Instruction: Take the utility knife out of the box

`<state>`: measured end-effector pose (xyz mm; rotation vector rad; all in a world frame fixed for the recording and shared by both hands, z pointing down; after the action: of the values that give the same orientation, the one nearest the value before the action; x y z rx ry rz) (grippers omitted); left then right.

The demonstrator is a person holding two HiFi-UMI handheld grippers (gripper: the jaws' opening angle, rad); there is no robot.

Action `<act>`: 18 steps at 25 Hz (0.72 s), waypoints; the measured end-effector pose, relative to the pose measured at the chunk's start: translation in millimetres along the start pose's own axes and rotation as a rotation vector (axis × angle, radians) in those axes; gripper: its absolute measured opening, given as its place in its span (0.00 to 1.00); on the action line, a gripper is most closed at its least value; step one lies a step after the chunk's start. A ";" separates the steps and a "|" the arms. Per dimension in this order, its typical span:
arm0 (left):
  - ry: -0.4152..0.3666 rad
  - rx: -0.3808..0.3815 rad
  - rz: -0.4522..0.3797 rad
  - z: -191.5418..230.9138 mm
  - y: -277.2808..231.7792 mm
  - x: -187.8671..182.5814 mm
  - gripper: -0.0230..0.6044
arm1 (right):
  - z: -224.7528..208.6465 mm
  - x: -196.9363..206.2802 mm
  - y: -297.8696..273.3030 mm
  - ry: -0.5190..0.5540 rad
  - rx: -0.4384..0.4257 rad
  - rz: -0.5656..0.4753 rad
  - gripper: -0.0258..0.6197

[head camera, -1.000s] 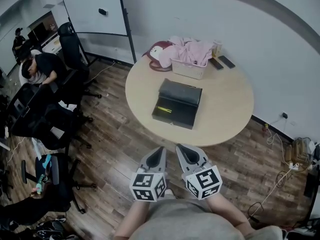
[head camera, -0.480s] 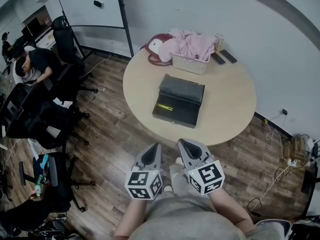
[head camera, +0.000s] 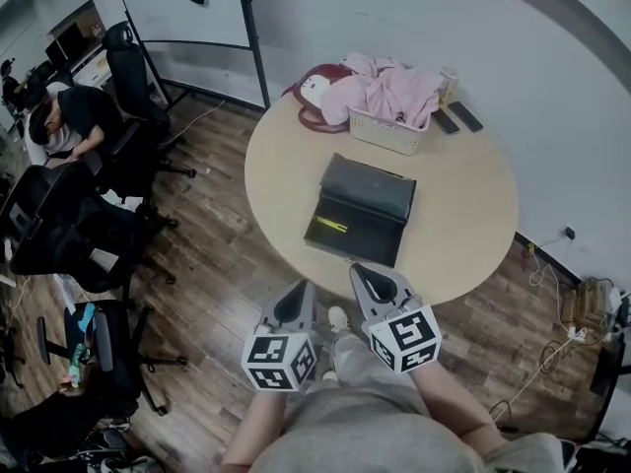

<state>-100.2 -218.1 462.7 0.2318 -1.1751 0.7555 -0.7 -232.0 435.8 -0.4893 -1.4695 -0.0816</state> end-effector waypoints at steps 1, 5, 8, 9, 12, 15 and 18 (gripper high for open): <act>0.004 -0.005 0.002 4.2 -3.8 -0.9 0.04 | -2.6 0.5 -6.7 0.004 -0.001 0.007 0.04; 0.017 -0.013 0.008 17.8 -19.6 -3.7 0.04 | -12.9 5.2 -32.2 0.023 -0.011 0.042 0.04; 0.027 -0.016 0.014 27.6 -32.0 -4.6 0.04 | -20.2 8.9 -52.1 0.038 -0.018 0.064 0.04; 0.031 -0.017 0.018 30.5 -36.6 -4.6 0.04 | -23.0 10.0 -59.0 0.044 -0.021 0.070 0.04; 0.043 -0.022 0.031 38.5 -51.1 -4.2 0.04 | -33.3 13.8 -80.4 0.071 -0.028 0.094 0.04; 0.054 -0.032 0.045 46.5 -63.7 -2.9 0.04 | -43.6 21.0 -101.8 0.103 -0.040 0.128 0.04; 0.064 -0.045 0.058 53.3 -72.2 -0.7 0.04 | -51.1 33.5 -122.0 0.140 -0.061 0.181 0.04</act>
<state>-93.7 -300.2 498.4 0.1354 -1.1407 0.7813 8.6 -352.4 499.5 -0.6511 -1.2836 -0.0169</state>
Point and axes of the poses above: the fingertips, and each gripper's own axes: y backward along the fingers, z to its left, x out of its underside, the point moved 2 cm from there along y, backward along the fingers, and after that the axes turned 14 degrees about x, right-handed, at the moved point
